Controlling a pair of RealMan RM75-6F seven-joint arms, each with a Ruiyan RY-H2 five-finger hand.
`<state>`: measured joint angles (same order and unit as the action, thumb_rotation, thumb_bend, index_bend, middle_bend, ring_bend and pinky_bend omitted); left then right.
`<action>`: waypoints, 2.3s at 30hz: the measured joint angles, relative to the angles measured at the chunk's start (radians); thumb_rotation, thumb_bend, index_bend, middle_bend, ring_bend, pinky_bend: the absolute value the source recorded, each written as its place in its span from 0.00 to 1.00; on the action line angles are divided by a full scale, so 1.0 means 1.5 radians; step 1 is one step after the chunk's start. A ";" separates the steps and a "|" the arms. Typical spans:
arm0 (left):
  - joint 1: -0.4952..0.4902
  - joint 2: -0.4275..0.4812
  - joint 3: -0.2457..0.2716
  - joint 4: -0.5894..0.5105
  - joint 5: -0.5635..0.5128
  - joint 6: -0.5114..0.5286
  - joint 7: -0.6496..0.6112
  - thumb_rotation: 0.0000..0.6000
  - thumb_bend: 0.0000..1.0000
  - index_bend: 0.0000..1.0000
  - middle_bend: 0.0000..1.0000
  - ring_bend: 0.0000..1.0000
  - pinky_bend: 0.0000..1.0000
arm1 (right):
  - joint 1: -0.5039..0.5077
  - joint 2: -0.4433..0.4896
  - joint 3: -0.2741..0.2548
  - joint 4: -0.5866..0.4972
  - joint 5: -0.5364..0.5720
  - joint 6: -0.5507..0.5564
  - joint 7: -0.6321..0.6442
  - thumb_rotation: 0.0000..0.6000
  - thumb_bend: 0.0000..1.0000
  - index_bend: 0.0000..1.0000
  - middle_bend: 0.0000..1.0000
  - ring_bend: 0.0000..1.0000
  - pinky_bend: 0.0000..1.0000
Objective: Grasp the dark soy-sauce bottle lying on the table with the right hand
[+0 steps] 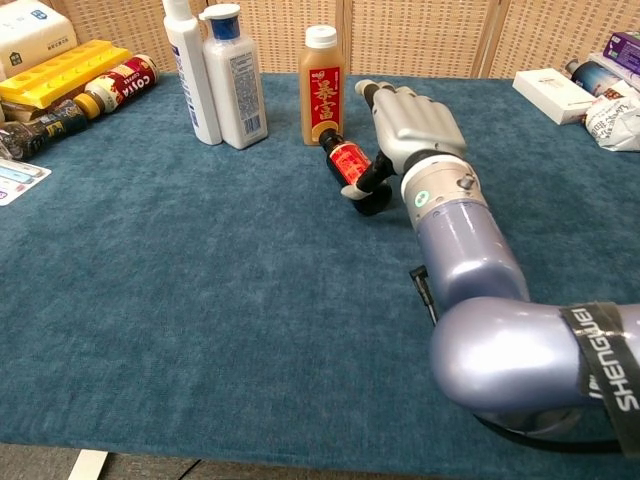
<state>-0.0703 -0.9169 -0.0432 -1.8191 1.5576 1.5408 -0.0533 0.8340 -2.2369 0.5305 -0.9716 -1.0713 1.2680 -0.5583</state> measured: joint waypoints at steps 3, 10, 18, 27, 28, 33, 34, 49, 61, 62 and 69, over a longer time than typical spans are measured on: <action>-0.001 -0.002 0.000 0.001 0.000 -0.002 0.002 1.00 0.00 0.00 0.00 0.00 0.00 | 0.004 -0.004 0.000 0.010 0.002 -0.002 0.004 1.00 0.00 0.00 0.00 0.00 0.00; 0.000 -0.001 -0.001 0.002 -0.004 -0.001 -0.001 1.00 0.00 0.00 0.00 0.00 0.00 | 0.010 -0.017 -0.009 0.044 0.005 -0.013 0.018 1.00 0.00 0.00 0.00 0.00 0.00; 0.000 0.001 -0.001 0.004 -0.003 0.000 -0.003 1.00 0.00 0.00 0.00 0.00 0.00 | 0.013 -0.009 -0.015 0.084 -0.001 -0.023 0.039 1.00 0.00 0.00 0.00 0.00 0.00; 0.001 -0.001 0.000 0.002 0.000 0.001 0.006 1.00 0.00 0.00 0.00 0.00 0.00 | -0.001 0.044 -0.014 0.073 -0.006 -0.020 0.043 1.00 0.00 0.00 0.00 0.00 0.00; 0.000 -0.002 0.001 0.001 0.000 0.000 0.009 1.00 0.00 0.00 0.00 0.00 0.00 | -0.003 0.051 -0.014 0.070 -0.005 -0.020 0.042 1.00 0.00 0.00 0.00 0.00 0.00; -0.002 -0.006 0.002 -0.002 0.003 -0.004 0.017 1.00 0.00 0.00 0.00 0.00 0.00 | -0.017 0.076 -0.019 0.049 0.004 -0.026 0.036 1.00 0.00 0.00 0.00 0.00 0.00; -0.003 -0.006 0.002 -0.003 0.003 -0.005 0.018 1.00 0.00 0.00 0.00 0.00 0.00 | -0.018 0.079 -0.022 0.045 0.005 -0.027 0.033 1.00 0.00 0.00 0.00 0.00 0.00; -0.004 -0.005 -0.003 0.003 -0.007 -0.006 0.004 1.00 0.00 0.00 0.00 0.00 0.00 | 0.034 0.047 0.005 0.051 0.075 -0.068 -0.037 1.00 0.00 0.00 0.00 0.00 0.00; -0.005 -0.005 -0.007 0.010 -0.019 -0.009 -0.006 1.00 0.00 0.00 0.00 0.00 0.00 | 0.107 0.012 0.046 0.121 0.134 -0.105 -0.087 1.00 0.00 0.00 0.00 0.00 0.00; -0.005 -0.005 -0.007 0.011 -0.020 -0.010 -0.006 1.00 0.00 0.00 0.00 0.00 0.00 | 0.111 0.010 0.048 0.126 0.137 -0.108 -0.088 1.00 0.00 0.00 0.00 0.00 0.00; -0.007 -0.006 -0.010 0.016 -0.029 -0.013 -0.008 1.00 0.00 0.00 0.00 0.00 0.00 | 0.134 0.001 0.051 0.171 0.143 -0.126 -0.076 1.00 0.00 0.00 0.00 0.00 0.01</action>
<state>-0.0805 -0.9266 -0.0587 -1.7954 1.5138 1.5209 -0.0653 1.0349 -2.2356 0.6069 -0.7153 -0.8569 1.0786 -0.6728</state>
